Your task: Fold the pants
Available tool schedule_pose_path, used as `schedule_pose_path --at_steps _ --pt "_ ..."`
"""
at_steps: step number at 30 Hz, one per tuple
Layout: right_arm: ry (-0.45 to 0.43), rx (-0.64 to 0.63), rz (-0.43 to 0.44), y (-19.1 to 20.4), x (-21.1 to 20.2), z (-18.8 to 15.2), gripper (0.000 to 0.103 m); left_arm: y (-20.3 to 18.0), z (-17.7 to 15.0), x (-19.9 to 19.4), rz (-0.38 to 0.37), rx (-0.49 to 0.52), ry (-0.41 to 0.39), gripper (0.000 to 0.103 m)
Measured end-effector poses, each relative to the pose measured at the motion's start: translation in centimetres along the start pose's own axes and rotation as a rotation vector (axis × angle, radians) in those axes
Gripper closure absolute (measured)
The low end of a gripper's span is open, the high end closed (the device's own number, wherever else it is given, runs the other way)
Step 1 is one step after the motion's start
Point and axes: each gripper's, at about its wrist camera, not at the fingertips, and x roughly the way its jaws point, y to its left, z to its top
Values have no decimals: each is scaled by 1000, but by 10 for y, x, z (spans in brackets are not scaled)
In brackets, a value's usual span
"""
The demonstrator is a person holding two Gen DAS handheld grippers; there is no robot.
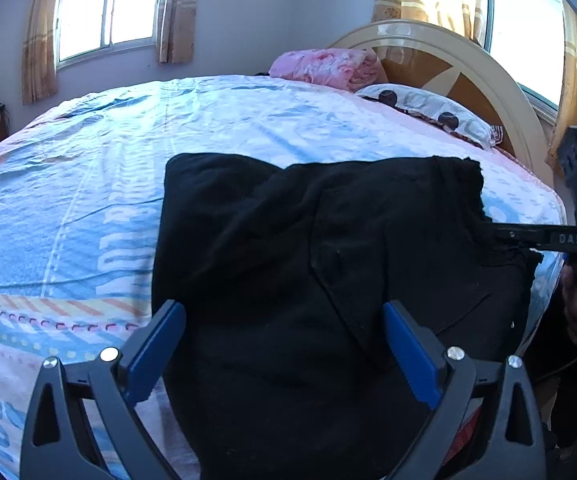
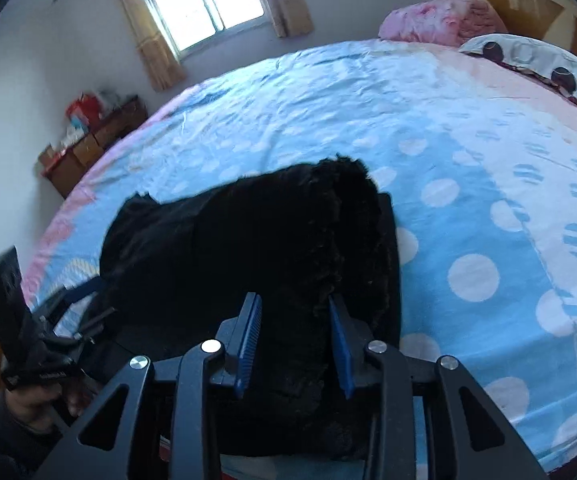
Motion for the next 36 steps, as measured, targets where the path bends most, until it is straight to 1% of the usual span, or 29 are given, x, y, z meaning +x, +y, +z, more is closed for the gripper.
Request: schedule_pose_path --at_steps 2,4,5,6,8,11,14,17,18,19,20,23,26,29,30,31,33,35,36 --pt "4 40 38 -8 4 0 73 0 1 1 -1 -3 3 2" --pt "4 74 85 -10 2 0 83 1 2 2 2 -7 9 2" --pt "-6 71 89 -7 -1 -1 86 2 1 2 1 -10 11 1" --pt "-45 55 87 -2 -10 -1 89 4 1 1 -3 -15 14 1" --pt "-108 31 125 7 -28 1 90 5 0 1 -4 -17 17 0" --pt "-133 8 103 13 -39 7 90 4 1 1 -14 -22 18 0" --pt "-125 7 59 8 -35 8 90 4 1 1 -22 -18 18 0" --pt "-81 22 -2 -5 -22 2 90 3 1 1 -40 -14 21 0" --pt "-46 36 -19 -13 -10 -3 90 0 0 1 -34 0 23 0" --pt "-19 60 -9 -19 -3 -7 90 -2 -1 2 -29 14 25 0" --pt "-18 85 5 -25 0 -10 90 -4 -2 2 -21 25 24 0" --pt "-33 90 4 -21 -11 -6 90 0 0 -2 -32 -2 29 0" --pt "-62 42 -8 -12 -29 -2 90 4 -1 -6 -25 -11 19 0" --pt "-20 55 -32 -26 -10 -7 90 11 -5 -1 -21 -28 38 0" --pt "-9 65 -23 -31 -3 -12 90 16 -8 1 -36 -52 47 0" --pt "-8 73 -2 -34 -3 -14 90 18 -9 -1 -40 -59 35 0" --pt "-36 100 28 -34 -13 -11 86 17 -9 -1 -32 -54 36 0" --pt "-22 119 57 -34 -15 -11 81 16 -9 0 -28 -51 35 0" --pt "-15 118 57 -34 -16 -13 81 16 -10 -1 -27 -51 32 0"
